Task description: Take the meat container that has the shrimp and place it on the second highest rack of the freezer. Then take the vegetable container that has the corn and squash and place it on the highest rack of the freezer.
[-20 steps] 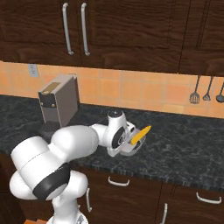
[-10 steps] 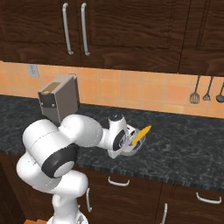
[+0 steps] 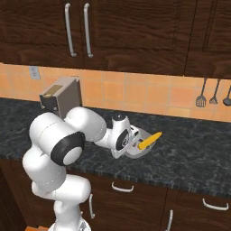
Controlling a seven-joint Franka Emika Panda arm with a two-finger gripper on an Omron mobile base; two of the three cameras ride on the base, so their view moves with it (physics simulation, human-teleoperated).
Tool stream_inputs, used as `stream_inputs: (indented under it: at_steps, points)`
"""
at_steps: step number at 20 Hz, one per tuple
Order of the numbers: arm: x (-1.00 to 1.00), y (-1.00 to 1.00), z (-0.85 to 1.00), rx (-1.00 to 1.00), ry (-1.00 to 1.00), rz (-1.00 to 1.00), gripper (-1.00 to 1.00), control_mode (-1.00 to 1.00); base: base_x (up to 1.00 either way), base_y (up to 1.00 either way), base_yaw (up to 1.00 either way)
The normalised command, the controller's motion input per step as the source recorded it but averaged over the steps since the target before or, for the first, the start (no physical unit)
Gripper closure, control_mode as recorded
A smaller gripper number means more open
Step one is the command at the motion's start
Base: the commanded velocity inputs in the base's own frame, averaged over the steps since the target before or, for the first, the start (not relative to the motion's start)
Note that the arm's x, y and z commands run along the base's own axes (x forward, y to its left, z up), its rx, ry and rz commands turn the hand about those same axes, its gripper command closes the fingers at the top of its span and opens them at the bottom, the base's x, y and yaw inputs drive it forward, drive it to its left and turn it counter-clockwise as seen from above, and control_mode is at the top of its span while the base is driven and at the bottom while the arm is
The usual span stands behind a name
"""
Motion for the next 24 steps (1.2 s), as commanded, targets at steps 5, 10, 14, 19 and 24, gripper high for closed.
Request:
stream_inputs:
  at_steps: [5, 10, 14, 19, 24]
  points:
    - [0.00, 0.00, 0.00, 0.00, 0.00, 0.00, -1.00, -1.00, 0.00, 0.00, 0.00]
    - [0.00, 0.00, 0.00, 0.00, 0.00, 0.00, 1.00, -1.00, 0.00, 0.00, 0.00]
    - [0.00, 0.00, 0.00, 0.00, 0.00, 0.00, 1.00, -1.00, 0.00, 0.00, 0.00]
    - [0.00, 0.00, 0.00, 0.00, 0.00, 0.00, 1.00, -1.00, 0.00, 0.00, 0.00]
    - [-0.01, -0.19, 0.24, 0.04, 0.00, 0.00, 1.00, -1.00, 0.00, 0.00, 0.00]
